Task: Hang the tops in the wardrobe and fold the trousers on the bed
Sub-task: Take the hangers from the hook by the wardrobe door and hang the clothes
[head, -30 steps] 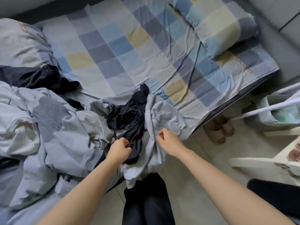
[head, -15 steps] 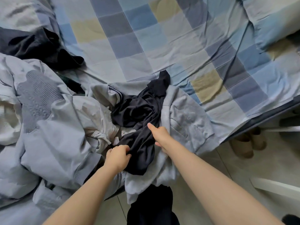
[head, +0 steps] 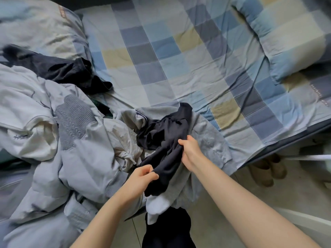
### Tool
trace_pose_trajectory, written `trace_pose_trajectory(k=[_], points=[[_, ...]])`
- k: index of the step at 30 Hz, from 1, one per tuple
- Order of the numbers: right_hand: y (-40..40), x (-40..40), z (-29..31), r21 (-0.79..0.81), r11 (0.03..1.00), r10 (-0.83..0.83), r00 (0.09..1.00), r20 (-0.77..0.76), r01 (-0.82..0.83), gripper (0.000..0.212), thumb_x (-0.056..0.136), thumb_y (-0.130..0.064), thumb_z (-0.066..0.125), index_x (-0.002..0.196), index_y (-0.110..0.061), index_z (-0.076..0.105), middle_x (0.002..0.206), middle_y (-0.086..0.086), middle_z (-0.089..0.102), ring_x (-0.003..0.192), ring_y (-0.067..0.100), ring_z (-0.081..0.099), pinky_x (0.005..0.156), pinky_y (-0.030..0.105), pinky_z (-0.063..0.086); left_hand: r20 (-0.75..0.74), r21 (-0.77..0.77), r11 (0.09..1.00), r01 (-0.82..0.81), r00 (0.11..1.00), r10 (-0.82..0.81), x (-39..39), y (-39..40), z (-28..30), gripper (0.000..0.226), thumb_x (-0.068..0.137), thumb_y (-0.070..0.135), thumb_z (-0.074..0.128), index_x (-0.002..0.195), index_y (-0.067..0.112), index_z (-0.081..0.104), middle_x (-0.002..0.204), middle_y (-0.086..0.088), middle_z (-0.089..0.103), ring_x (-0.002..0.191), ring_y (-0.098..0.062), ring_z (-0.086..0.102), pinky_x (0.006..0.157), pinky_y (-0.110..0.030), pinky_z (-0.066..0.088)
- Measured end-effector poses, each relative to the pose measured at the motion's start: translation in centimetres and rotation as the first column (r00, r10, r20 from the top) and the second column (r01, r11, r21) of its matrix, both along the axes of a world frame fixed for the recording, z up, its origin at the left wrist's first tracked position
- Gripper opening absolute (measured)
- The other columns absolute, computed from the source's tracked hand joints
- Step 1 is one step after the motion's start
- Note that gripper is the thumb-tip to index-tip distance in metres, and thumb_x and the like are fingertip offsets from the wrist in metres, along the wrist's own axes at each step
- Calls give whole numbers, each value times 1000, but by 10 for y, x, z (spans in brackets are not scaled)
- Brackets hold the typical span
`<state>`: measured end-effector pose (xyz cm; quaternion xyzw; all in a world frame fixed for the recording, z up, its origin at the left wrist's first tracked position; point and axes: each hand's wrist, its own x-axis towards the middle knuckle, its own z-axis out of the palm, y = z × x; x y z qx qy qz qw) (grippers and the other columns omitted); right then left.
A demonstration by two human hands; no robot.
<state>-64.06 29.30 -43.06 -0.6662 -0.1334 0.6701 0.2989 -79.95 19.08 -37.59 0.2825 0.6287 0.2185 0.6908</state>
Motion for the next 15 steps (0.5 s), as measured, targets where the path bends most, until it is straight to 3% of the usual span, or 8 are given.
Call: trace_pose_trajectory(k=[3,6,9,11,13,15], points=[[-10,-3,68,179,980,84,995,46,-91,33,93,-1,41,100,-25,63,108,4,68,105,21,63,98,42,49,-38,10,999,49,998,-49,-5,3,29,35,88,4,61,63,16,38,59,0,33,53,-11,31,50,-22,24],[-31,1,136,300,932,180,978,105,-203,37,96,-10,45,128,-24,56,123,-7,62,118,14,57,106,41,43,-49,-7,996,-93,995,92,-11,2,61,30,87,-8,53,63,10,52,57,-3,44,52,-14,37,48,-21,27],[-51,11,205,374,884,236,959,160,-280,38,97,-8,47,133,-17,53,129,-3,60,122,16,55,109,43,40,14,-70,957,-283,959,284,-20,0,97,23,89,-6,50,74,7,61,69,-11,61,47,-21,56,46,-22,42],[-67,19,250,427,860,251,961,119,-278,35,98,-4,46,128,-16,58,126,2,63,120,18,57,108,45,40,-57,-33,936,-349,936,347,-23,-6,117,10,91,-2,53,92,6,60,88,-12,67,61,-27,70,51,-24,50],[-83,27,297,486,835,240,966,100,-258,32,98,-4,45,121,-19,62,121,2,66,117,18,60,107,45,41,-232,82,969,-233,941,246,-21,-9,130,28,86,3,66,110,12,54,110,-11,62,84,-26,69,64,-28,53],[-96,33,330,532,813,231,970,80,-238,31,99,-6,45,122,-19,61,122,3,66,117,19,59,107,44,42,-376,187,982,-5,923,76,-14,-8,137,62,76,8,78,129,18,47,125,-6,50,109,-25,57,90,-39,52]])
